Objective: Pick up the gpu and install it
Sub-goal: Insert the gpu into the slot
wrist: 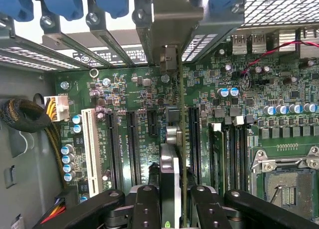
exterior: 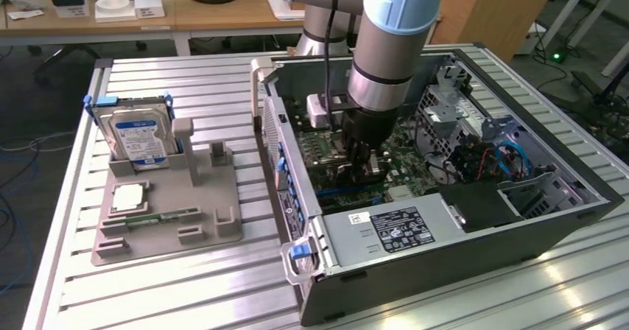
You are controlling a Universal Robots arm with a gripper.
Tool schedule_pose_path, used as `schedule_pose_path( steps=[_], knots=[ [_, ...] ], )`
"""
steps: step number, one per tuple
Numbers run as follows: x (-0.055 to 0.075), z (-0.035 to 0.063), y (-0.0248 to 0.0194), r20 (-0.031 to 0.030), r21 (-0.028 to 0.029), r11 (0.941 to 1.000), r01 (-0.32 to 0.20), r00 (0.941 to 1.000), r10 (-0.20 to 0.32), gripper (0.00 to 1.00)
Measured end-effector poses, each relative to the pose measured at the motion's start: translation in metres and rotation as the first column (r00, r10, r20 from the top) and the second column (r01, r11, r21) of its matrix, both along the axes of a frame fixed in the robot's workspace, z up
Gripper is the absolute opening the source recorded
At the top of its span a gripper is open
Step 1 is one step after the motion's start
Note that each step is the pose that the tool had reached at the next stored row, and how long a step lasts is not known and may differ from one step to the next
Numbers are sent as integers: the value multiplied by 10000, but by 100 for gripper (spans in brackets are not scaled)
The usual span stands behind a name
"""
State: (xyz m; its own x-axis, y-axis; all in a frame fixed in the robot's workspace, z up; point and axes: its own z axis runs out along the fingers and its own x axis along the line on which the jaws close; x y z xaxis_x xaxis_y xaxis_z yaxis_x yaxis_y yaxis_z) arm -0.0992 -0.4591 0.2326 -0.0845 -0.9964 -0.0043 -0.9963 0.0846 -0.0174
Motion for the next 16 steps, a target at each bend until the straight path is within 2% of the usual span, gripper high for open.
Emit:
schedule_pose_path(
  steps=[9, 16],
  knots=[
    [1, 0, 6, 0, 1, 10000, -53, 10000, 53, 28],
    [3, 0, 30, 0, -1, 9998, -174, 9998, 174, 28]
  ],
)
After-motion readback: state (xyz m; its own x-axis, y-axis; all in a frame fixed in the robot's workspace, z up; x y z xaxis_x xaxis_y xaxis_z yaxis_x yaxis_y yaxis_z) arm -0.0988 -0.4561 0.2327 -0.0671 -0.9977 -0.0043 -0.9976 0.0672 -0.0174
